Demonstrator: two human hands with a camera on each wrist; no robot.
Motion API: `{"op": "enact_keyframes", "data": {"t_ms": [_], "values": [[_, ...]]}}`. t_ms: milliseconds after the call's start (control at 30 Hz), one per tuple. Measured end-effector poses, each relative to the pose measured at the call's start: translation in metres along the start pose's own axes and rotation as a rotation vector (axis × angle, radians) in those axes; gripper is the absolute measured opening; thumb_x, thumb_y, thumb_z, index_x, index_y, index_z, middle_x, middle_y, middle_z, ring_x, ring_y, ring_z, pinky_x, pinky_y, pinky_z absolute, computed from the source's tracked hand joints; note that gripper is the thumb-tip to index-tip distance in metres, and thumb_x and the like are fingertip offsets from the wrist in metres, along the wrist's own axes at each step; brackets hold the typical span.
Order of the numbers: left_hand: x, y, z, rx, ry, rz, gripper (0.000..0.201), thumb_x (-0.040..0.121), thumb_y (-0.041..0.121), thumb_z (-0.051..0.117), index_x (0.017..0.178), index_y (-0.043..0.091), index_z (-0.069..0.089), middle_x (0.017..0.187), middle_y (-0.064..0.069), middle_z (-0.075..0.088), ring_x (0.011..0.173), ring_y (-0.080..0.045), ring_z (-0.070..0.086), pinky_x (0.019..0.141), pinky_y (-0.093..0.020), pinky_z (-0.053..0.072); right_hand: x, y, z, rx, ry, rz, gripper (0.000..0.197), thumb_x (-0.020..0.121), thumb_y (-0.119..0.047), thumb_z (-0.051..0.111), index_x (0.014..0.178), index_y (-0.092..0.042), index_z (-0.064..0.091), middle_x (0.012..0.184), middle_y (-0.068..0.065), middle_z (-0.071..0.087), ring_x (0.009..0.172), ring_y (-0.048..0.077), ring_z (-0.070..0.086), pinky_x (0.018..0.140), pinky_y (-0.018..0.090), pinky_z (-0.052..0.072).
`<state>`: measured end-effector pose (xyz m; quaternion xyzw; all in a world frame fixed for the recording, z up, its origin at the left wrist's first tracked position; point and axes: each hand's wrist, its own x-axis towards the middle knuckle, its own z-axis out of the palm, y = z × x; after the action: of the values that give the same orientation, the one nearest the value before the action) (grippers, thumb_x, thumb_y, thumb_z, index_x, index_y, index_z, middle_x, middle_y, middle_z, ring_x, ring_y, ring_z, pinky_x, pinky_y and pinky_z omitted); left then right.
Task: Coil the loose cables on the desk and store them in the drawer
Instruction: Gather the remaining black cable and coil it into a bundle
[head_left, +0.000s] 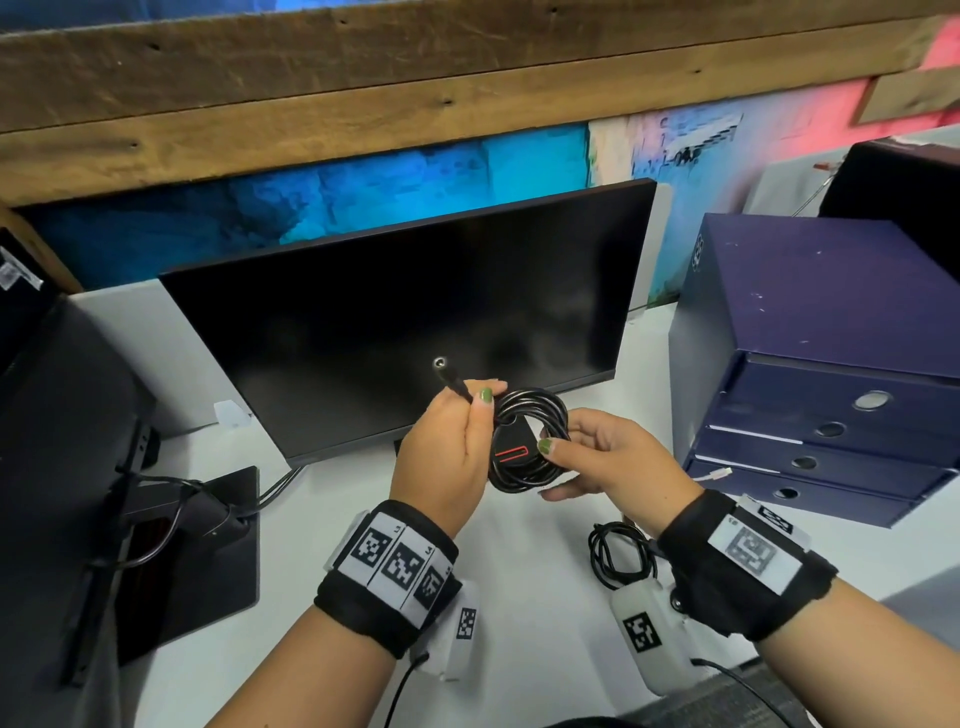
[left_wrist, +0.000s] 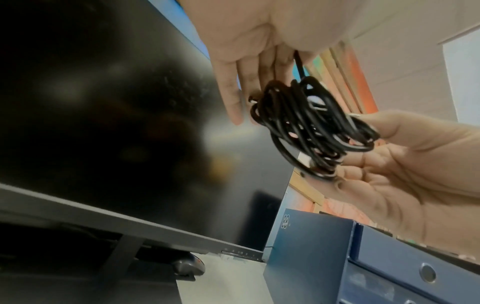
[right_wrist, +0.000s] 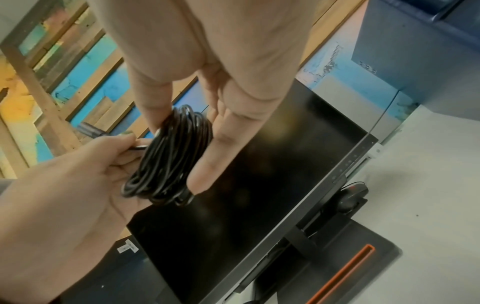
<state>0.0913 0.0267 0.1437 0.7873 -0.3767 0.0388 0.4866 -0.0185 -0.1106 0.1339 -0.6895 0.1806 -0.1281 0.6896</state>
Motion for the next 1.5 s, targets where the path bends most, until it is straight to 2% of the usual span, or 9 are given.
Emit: {"op": "enact_keyframes", "data": {"t_ms": [233,333,467,667,800,900,1033,1200,1500], "values": [[0.016,-0.012,0.009,-0.202,-0.025,-0.384,0.048,0.099,0.042,0.035,0.097,0.007,0.069,0.092,-0.004,0.069,0.085,-0.016,0.064,0.085,-0.035,0.051,0.003,0.002,0.008,-0.082,0.102,-0.131,0.022,0.084,-0.006,0.068,0.103,-0.015,0.062,0.081,-0.001,0.071,0.081,0.022,0.068,0.086,0.044,0.056],[0.02,-0.009,0.007,-0.384,-0.101,-0.532,0.047,0.1,0.041,0.041,0.084,0.011,0.073,0.082,-0.005,0.074,0.075,-0.013,0.07,0.073,-0.021,0.055,0.002,0.002,0.012,-0.148,0.137,-0.172,0.024,0.084,-0.007,0.069,0.104,-0.017,0.061,0.072,-0.018,0.066,0.067,0.002,0.059,0.089,0.046,0.054],[0.023,-0.013,0.01,-0.511,0.008,-0.653,0.033,0.086,0.046,0.064,0.088,0.013,0.062,0.088,-0.012,0.072,0.072,-0.022,0.07,0.071,-0.034,0.059,0.004,-0.001,0.013,-0.186,0.192,-0.202,0.024,0.083,-0.012,0.07,0.103,-0.02,0.061,0.086,-0.008,0.069,0.073,0.006,0.062,0.087,0.045,0.054],[0.024,-0.028,0.013,-0.352,0.314,-0.455,0.038,0.073,0.029,0.081,0.106,0.022,0.062,0.108,-0.002,0.057,0.087,-0.014,0.066,0.079,-0.026,0.055,0.008,0.004,0.023,-0.236,0.199,-0.184,0.02,0.082,-0.021,0.071,0.099,-0.024,0.061,0.085,-0.004,0.071,0.077,0.015,0.067,0.083,0.042,0.056],[0.024,-0.027,0.01,-0.169,0.207,-0.344,0.022,0.093,0.027,0.06,0.102,0.012,0.073,0.101,0.002,0.066,0.092,-0.009,0.063,0.077,-0.011,0.047,0.012,0.005,0.029,-0.227,0.187,-0.182,0.02,0.082,-0.021,0.072,0.098,-0.024,0.061,0.081,-0.006,0.07,0.076,0.016,0.067,0.081,0.042,0.057],[0.022,-0.021,0.007,-0.17,0.081,-0.387,0.045,0.097,0.041,0.046,0.079,0.009,0.071,0.077,-0.004,0.07,0.074,-0.014,0.063,0.065,-0.023,0.047,0.013,0.002,0.028,-0.204,0.144,-0.179,0.02,0.083,-0.017,0.07,0.101,-0.022,0.062,0.085,-0.001,0.071,0.08,0.021,0.068,0.082,0.043,0.057],[0.019,-0.016,-0.001,-0.402,-0.083,-0.398,0.017,0.086,0.031,0.067,0.092,0.017,0.075,0.081,0.005,0.075,0.078,-0.006,0.069,0.068,-0.015,0.052,0.013,0.0,0.02,-0.156,0.076,-0.163,0.022,0.084,-0.008,0.068,0.104,-0.017,0.062,0.092,0.005,0.072,0.085,0.026,0.069,0.081,0.043,0.058],[0.02,-0.021,-0.006,-0.507,-0.159,-0.414,0.028,0.078,0.002,0.074,0.104,0.011,0.07,0.094,0.0,0.075,0.085,-0.008,0.071,0.072,-0.016,0.054,0.013,-0.002,0.011,-0.022,0.018,-0.155,0.022,0.087,0.003,0.061,0.102,-0.014,0.062,0.092,0.005,0.072,0.084,0.021,0.07,0.072,0.032,0.057],[0.019,-0.019,-0.005,-0.576,-0.23,-0.433,0.015,0.08,0.005,0.073,0.094,0.002,0.073,0.085,-0.014,0.075,0.076,-0.024,0.072,0.07,-0.028,0.058,0.014,0.003,0.003,-0.056,0.009,-0.145,0.026,0.088,-0.001,0.062,0.111,-0.013,0.06,0.106,0.006,0.07,0.098,0.022,0.068,0.08,0.038,0.058]]}}
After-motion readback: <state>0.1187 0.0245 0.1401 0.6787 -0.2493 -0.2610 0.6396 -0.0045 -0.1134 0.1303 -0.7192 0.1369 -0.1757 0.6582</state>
